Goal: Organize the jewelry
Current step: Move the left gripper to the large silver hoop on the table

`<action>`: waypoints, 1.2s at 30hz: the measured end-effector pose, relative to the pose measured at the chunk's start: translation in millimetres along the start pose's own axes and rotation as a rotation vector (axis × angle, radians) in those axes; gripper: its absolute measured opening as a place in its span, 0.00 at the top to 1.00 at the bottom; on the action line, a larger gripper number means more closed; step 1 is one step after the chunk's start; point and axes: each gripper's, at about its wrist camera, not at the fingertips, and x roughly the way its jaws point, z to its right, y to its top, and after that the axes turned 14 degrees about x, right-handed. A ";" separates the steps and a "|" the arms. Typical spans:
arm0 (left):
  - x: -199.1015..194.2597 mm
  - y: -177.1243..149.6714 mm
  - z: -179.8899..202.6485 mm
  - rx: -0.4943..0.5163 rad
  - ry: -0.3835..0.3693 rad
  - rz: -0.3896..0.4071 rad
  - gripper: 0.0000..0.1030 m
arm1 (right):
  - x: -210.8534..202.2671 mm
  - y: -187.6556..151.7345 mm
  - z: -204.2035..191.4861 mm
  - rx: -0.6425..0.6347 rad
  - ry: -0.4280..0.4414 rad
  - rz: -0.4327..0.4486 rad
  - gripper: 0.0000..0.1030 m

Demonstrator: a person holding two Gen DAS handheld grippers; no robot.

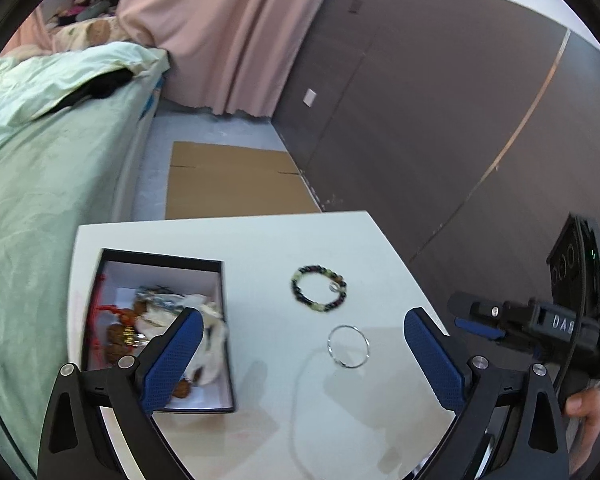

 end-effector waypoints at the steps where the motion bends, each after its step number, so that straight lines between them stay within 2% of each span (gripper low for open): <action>1: 2.9 -0.4 4.5 0.012 -0.002 -0.004 0.03 | -0.5 2.0 4.7 0.008 -0.004 -0.008 0.22; 6: 19.7 -3.3 22.0 0.056 -0.019 -0.034 0.04 | -1.3 11.2 22.1 0.067 -0.003 -0.024 0.22; 16: 64.3 -18.1 56.9 0.152 -0.041 -0.128 0.14 | -12.8 23.7 39.3 0.110 0.049 -0.037 0.22; 22: 86.8 -28.2 67.3 0.191 -0.033 -0.172 0.16 | -8.2 29.4 50.5 0.104 -0.022 -0.052 0.22; 26: 101.0 -32.9 70.8 0.211 -0.013 -0.193 0.24 | -9.5 35.4 63.7 0.124 -0.050 -0.048 0.22; 36: 120.6 -36.4 76.4 0.242 0.039 -0.203 0.29 | -8.7 42.4 72.4 0.099 -0.120 -0.047 0.22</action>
